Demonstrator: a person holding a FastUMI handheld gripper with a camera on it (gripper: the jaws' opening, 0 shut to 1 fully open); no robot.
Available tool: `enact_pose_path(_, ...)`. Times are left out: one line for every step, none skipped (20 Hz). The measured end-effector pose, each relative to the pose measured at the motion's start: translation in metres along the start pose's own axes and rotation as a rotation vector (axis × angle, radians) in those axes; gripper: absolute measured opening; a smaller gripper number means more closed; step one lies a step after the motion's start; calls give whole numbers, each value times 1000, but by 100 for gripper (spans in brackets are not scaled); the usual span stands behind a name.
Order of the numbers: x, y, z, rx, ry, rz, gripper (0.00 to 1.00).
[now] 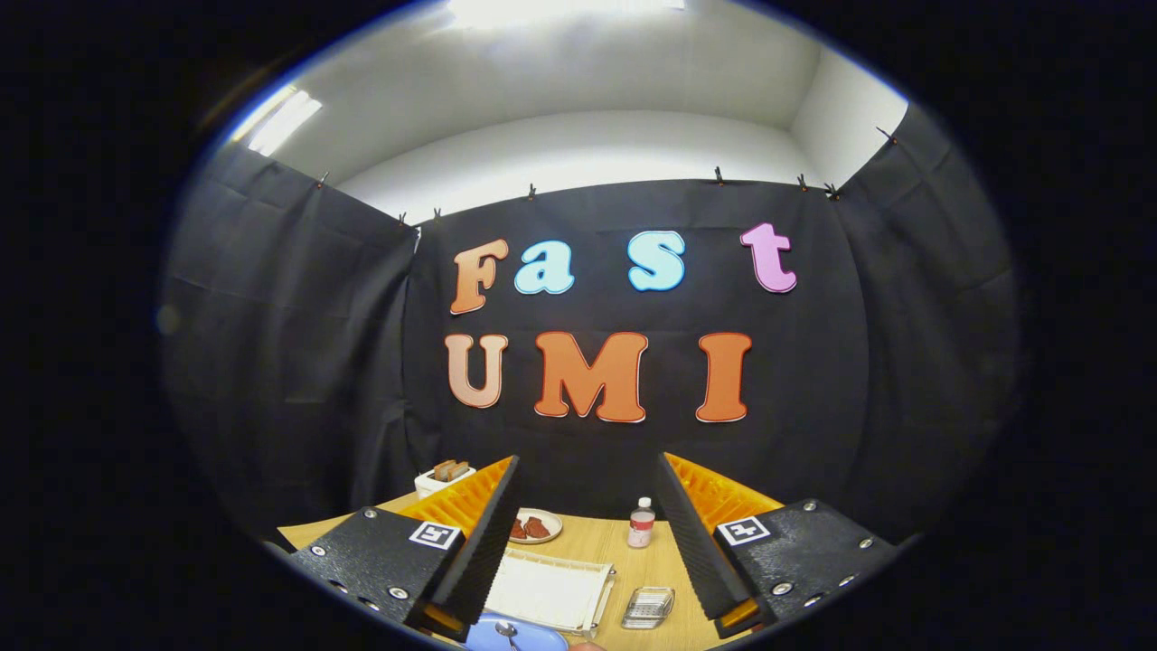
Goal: Take the plate from the dish rack, then take the spoon from the basket and place it into the plate.
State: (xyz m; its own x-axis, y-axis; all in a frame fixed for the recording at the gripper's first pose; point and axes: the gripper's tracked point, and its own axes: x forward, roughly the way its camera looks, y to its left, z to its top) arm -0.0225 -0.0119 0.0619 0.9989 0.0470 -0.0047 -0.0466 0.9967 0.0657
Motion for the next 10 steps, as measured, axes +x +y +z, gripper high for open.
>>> enact_pose_path(0,0,2,-7,-11,-2,88)
enact_pose_path(-1,-2,4,-13,-18,-8,88)
enact_pose_path(0,-2,2,-15,-14,-13,88)
enact_pose_path(0,-1,1,-12,-11,-14,88)
enact_pose_path(-1,1,0,-9,-8,-11,88)
enact_pose_path(0,0,0,-7,-7,-12,88)
enact_pose_path(0,1,0,-4,-7,-11,88)
enact_pose_path(0,0,-2,-1,-5,-13,88)
enact_pose_path(0,1,-2,4,-7,-11,88)
enact_pose_path(0,3,-2,9,-12,-7,88)
